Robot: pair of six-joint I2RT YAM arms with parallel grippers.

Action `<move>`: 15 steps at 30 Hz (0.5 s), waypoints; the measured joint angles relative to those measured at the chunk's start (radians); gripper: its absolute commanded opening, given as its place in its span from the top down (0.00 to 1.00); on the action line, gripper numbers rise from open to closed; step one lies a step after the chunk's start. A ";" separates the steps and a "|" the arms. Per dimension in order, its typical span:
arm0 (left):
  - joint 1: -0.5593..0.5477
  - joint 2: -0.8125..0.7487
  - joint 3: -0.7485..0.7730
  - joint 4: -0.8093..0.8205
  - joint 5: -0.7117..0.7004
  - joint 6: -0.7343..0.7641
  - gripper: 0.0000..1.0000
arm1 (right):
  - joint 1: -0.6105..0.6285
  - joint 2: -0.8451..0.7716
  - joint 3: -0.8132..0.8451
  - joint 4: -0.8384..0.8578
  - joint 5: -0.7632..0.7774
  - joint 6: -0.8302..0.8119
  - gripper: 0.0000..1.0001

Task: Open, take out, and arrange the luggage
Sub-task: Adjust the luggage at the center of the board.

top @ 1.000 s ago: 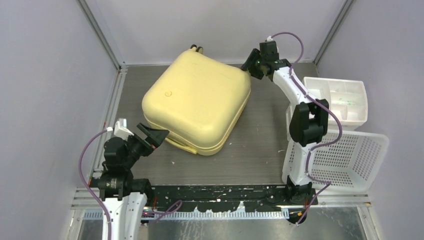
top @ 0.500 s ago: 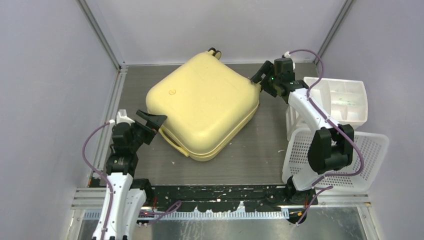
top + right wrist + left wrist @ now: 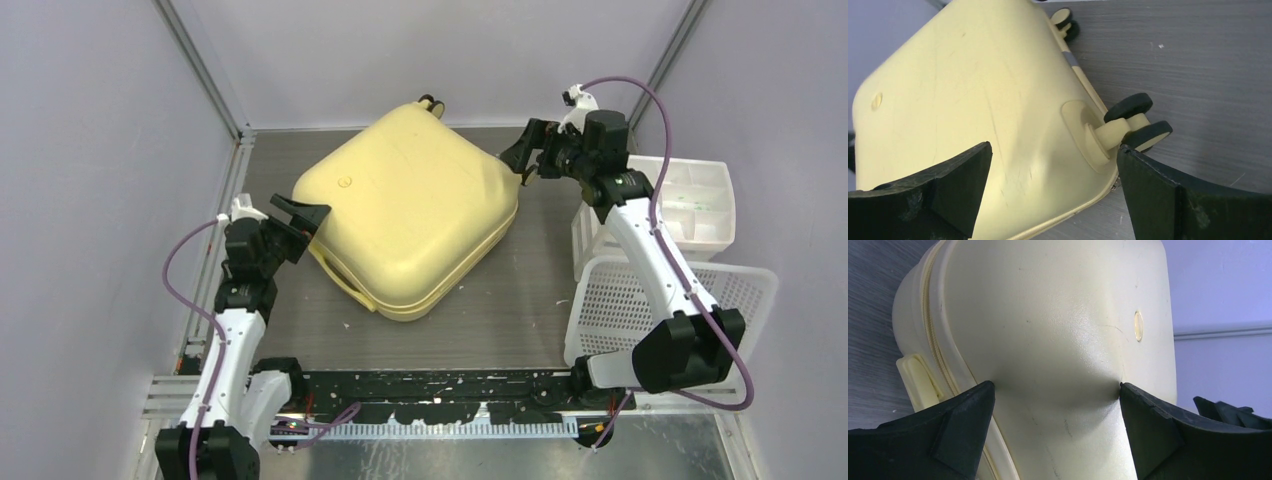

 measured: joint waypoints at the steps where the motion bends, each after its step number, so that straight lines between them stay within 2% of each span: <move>1: 0.001 0.016 0.006 0.005 -0.002 0.004 0.06 | -0.010 -0.013 -0.003 -0.002 -0.050 -0.046 0.00; 10: 0.008 0.276 0.159 0.084 0.006 0.048 0.07 | -0.053 -0.068 -0.097 -0.070 -0.462 -0.310 0.02; 15: 0.009 0.448 0.286 0.115 0.013 0.076 0.07 | -0.053 -0.093 -0.127 -0.155 -0.612 -0.470 0.05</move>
